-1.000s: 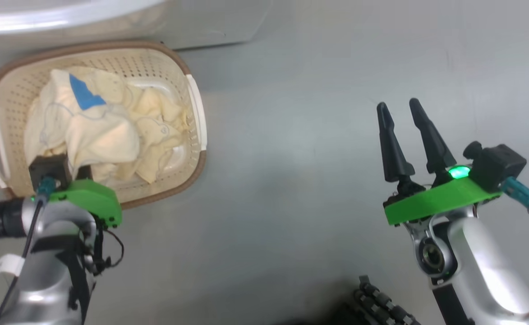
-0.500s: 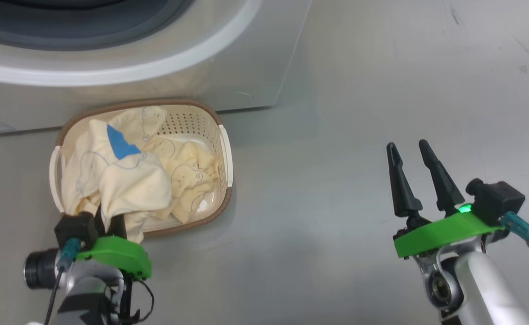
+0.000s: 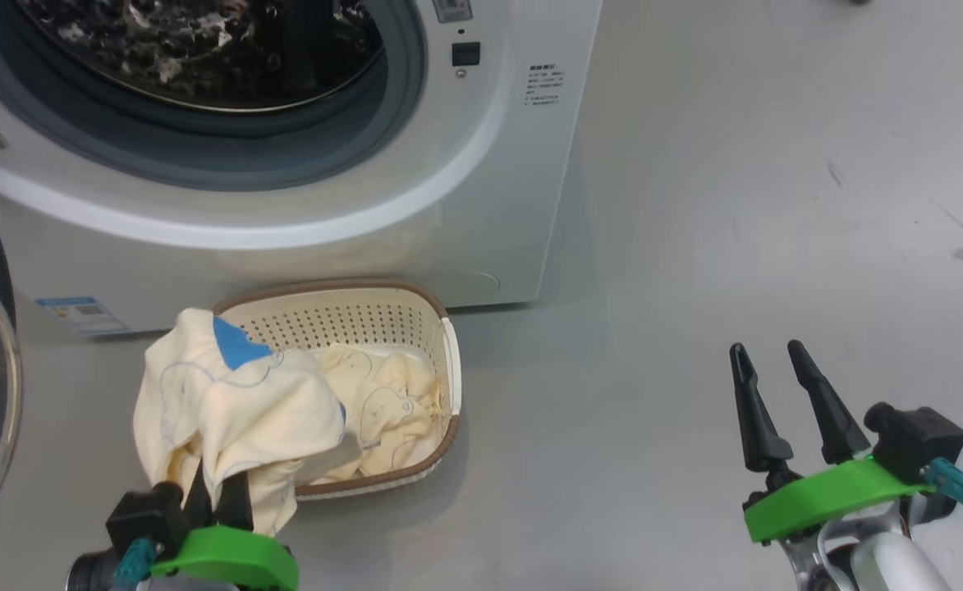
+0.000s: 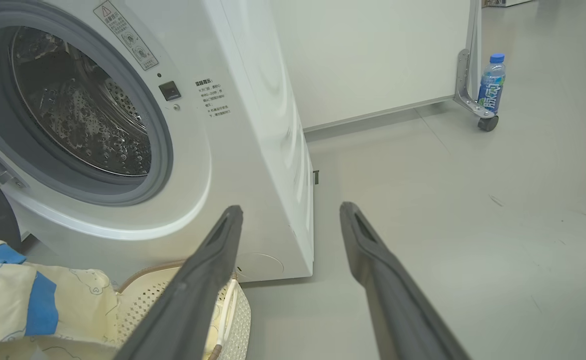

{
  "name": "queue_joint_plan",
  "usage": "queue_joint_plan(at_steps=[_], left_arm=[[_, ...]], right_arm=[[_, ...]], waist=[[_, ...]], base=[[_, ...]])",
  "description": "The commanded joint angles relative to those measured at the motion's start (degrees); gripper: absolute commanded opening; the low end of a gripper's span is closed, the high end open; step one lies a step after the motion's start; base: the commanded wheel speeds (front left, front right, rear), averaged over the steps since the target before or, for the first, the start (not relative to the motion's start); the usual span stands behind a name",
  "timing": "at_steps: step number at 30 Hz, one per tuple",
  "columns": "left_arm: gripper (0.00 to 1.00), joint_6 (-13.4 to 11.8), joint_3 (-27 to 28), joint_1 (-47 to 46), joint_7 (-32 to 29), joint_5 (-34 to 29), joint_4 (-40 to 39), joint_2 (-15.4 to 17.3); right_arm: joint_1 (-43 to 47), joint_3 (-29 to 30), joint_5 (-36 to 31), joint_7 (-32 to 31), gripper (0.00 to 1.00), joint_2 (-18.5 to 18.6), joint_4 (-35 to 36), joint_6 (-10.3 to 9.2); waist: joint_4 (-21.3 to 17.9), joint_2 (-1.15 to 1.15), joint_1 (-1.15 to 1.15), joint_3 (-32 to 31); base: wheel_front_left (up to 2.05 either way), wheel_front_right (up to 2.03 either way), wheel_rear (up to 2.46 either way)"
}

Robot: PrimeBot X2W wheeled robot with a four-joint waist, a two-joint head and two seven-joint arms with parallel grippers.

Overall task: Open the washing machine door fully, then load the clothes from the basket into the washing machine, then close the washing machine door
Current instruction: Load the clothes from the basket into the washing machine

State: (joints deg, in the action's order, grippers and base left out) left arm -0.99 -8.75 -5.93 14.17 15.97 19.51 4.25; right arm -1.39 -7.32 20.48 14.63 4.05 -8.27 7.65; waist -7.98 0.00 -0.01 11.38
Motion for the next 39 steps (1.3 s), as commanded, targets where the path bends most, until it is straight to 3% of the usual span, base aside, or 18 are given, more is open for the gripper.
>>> queue_joint_plan(at_steps=[1,19,39], left_arm=[[0.0,0.2,2.6,0.1,0.8,-1.0,-2.8,0.2],[0.0,1.7,5.3,9.5,0.8,-0.7,-9.9,-1.3],[0.0,0.7,4.4,12.4,0.8,-1.2,-15.0,-1.4]], right_arm=[[-0.1,-0.7,-0.6,0.4,1.0,1.4,1.7,-0.16],[5.3,-0.2,-1.5,0.4,1.0,2.7,1.7,-0.16],[6.7,0.5,-1.8,0.4,1.0,2.6,2.2,-0.16]], waist=[[0.8,0.0,0.01,-2.5],[2.1,0.0,0.01,-10.5],[1.7,0.0,0.01,-10.8]], base=[[0.0,0.0,0.0],[0.0,0.0,0.0],[0.0,0.0,0.0]])
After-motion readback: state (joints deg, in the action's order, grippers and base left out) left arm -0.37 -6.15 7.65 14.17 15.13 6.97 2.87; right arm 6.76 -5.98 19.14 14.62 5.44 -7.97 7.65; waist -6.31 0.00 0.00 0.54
